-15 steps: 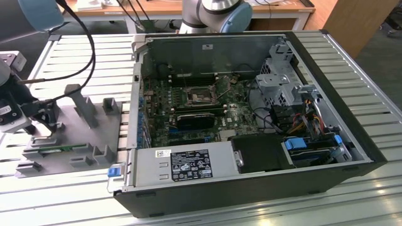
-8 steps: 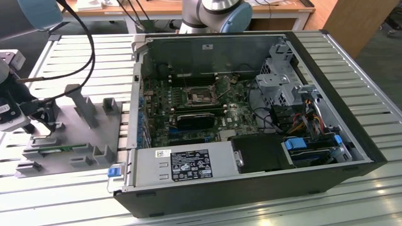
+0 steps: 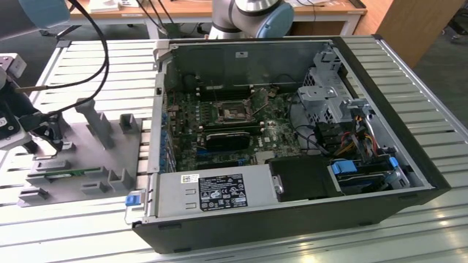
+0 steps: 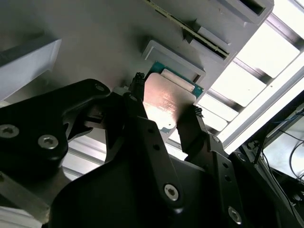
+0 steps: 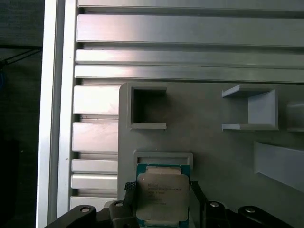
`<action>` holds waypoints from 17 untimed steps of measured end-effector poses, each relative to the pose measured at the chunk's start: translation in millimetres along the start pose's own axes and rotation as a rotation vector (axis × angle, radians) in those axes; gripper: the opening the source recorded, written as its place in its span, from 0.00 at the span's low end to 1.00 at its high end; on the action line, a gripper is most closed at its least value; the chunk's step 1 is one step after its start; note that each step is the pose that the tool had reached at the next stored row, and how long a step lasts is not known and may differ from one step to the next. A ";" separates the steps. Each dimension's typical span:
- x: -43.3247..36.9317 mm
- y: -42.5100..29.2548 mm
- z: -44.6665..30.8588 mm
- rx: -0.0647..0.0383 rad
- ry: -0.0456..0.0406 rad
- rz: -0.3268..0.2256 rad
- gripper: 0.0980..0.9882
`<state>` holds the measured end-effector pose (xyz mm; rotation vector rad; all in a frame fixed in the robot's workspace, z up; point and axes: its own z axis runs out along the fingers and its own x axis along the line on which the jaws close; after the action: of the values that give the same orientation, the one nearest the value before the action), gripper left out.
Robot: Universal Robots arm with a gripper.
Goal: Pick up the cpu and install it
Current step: 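Pick up the cpu and move it towards the insertion slot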
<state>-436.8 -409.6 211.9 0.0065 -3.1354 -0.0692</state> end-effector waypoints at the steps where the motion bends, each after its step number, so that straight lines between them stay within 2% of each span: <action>1: 0.0 0.1 -0.8 0.000 0.0000 0.000 0.48; 17: 0.0 0.3 -5.3 0.000 -0.0001 0.000 0.48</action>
<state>-436.8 -409.6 217.2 0.0065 -3.1355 -0.0693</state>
